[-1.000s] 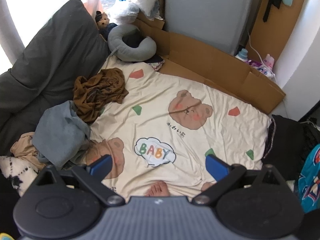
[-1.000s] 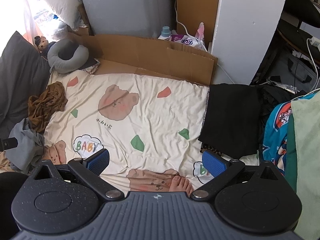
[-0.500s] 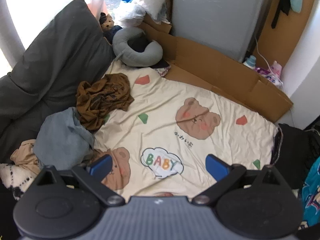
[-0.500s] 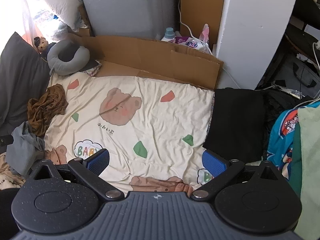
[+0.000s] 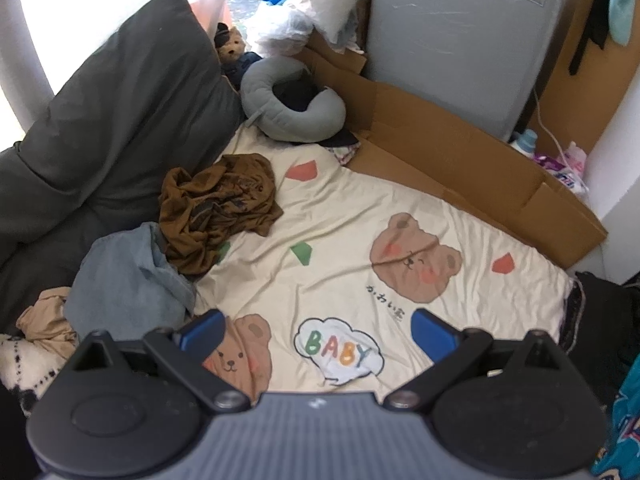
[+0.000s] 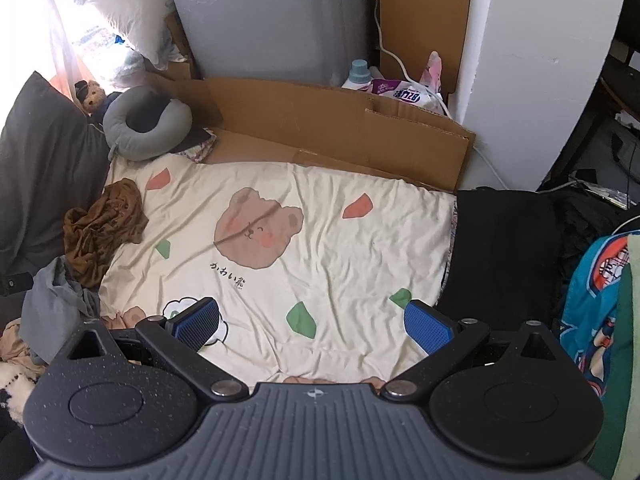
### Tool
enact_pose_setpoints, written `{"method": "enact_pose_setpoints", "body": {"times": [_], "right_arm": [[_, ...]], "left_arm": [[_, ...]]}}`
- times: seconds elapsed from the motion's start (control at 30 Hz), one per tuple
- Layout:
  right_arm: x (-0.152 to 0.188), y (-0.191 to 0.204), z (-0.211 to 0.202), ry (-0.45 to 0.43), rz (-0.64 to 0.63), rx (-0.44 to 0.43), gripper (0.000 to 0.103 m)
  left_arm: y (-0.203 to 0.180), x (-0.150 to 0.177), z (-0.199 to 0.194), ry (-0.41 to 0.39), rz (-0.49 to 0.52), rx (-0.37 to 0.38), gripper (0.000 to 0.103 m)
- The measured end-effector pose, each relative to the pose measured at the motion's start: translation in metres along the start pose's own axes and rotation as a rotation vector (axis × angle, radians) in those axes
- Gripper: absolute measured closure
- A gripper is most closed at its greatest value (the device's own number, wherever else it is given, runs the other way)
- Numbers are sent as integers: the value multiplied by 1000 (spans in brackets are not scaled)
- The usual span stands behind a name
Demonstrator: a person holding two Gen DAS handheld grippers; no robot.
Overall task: Fold clothes
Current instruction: 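Move the left tool to the crumpled brown T-shirt and close on it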
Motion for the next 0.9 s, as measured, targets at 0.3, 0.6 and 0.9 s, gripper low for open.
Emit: {"method": "enact_pose_setpoints", "body": {"times": [0.3, 0.6, 0.9], "right_arm": [[-22, -7, 35, -32, 5, -31, 1], [-46, -10, 67, -47, -24, -58, 1], [-59, 2, 111, -64, -139, -106, 1]], "left_arm": [[6, -13, 29, -6, -21, -9, 3], [16, -38, 61, -60, -59, -27, 6], [36, -57, 116, -86, -86, -94, 9]]}}
Point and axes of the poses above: each gripper's, at about its wrist camera, not at the fingertips, and z roughly the way its jaws point, y to its left, x to its underside, the point moved 9 cm from there along z, roughly the way its jaws point, and after that the axes turned 7 degrees about -x, right-handed, at the moved point
